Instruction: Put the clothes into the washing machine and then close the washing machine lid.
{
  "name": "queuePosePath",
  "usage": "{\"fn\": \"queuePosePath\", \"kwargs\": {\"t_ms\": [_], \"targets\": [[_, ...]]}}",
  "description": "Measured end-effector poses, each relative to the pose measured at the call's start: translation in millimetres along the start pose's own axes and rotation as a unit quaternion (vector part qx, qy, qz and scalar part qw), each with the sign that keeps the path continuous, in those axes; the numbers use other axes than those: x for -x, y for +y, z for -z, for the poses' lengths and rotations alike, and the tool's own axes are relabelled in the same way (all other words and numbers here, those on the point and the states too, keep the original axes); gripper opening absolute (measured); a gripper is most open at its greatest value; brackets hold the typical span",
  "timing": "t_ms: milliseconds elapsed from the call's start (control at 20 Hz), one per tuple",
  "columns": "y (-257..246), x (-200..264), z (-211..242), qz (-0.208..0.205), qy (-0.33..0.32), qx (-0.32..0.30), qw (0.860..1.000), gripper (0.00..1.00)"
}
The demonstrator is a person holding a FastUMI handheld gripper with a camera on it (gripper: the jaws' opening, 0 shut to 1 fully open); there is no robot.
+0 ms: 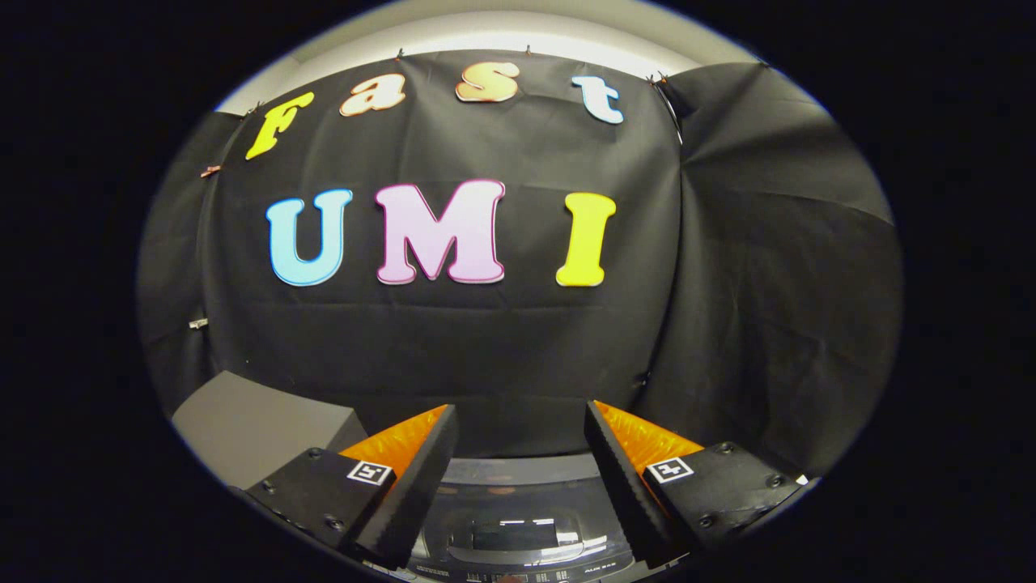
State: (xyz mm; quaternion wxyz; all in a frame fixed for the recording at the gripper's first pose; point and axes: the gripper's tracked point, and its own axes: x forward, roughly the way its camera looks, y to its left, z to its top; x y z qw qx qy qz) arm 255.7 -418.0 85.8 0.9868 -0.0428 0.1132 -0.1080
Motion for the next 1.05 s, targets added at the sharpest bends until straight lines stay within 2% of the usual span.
{"fn": "queuePosePath", "kwargs": {"t_ms": [100,400,700,1050], "targets": [[9,18,-20,-0.015,-0.022,0.000,1.000,0.98],[16,67,-70,-0.022,-0.070,0.006,0.997,0.98],[36,102,-84,-0.037,-0.093,-0.005,0.995,0.98],[31,130,-80,-0.014,-0.087,-0.007,0.996,0.98]]}}
